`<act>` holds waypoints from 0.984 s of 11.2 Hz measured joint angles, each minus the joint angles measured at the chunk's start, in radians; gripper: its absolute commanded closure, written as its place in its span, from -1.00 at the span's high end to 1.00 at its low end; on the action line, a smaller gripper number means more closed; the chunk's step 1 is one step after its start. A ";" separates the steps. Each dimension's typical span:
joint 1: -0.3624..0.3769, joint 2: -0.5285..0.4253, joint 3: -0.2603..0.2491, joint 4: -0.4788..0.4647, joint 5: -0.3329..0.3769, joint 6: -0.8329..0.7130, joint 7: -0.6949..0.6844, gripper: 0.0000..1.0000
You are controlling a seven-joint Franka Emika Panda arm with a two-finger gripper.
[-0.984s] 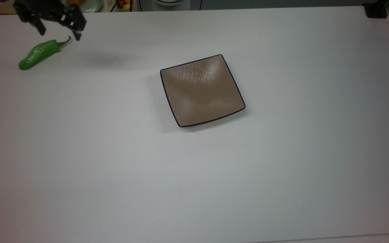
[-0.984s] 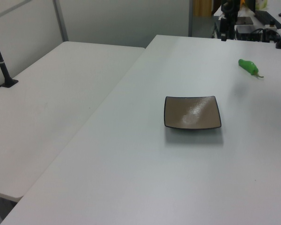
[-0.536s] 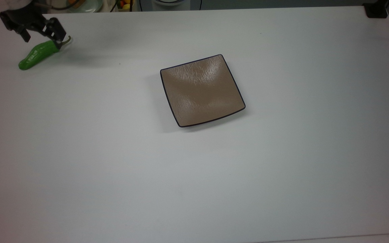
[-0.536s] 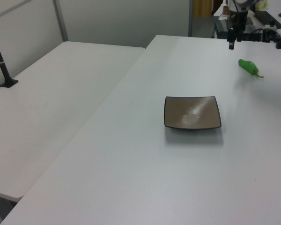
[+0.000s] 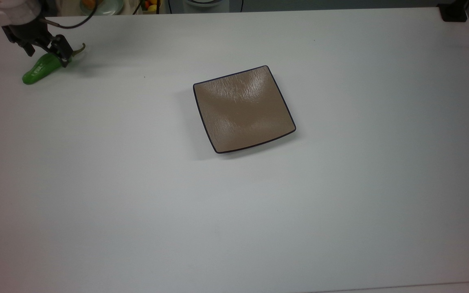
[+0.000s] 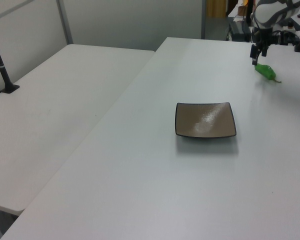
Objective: Chili peppers are placed on a ceramic plate
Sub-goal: 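Lower the gripper onto the green chili pepper and close on it, then lift the chili pepper and carry it toward the brown plate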
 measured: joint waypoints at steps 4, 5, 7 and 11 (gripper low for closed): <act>-0.026 0.011 -0.024 -0.085 -0.004 0.115 0.000 1.00; -0.027 0.013 -0.031 -0.088 -0.011 0.115 -0.001 1.00; -0.028 0.032 -0.034 -0.091 -0.017 0.140 -0.001 1.00; -0.030 0.083 -0.034 -0.094 -0.017 0.191 -0.002 0.49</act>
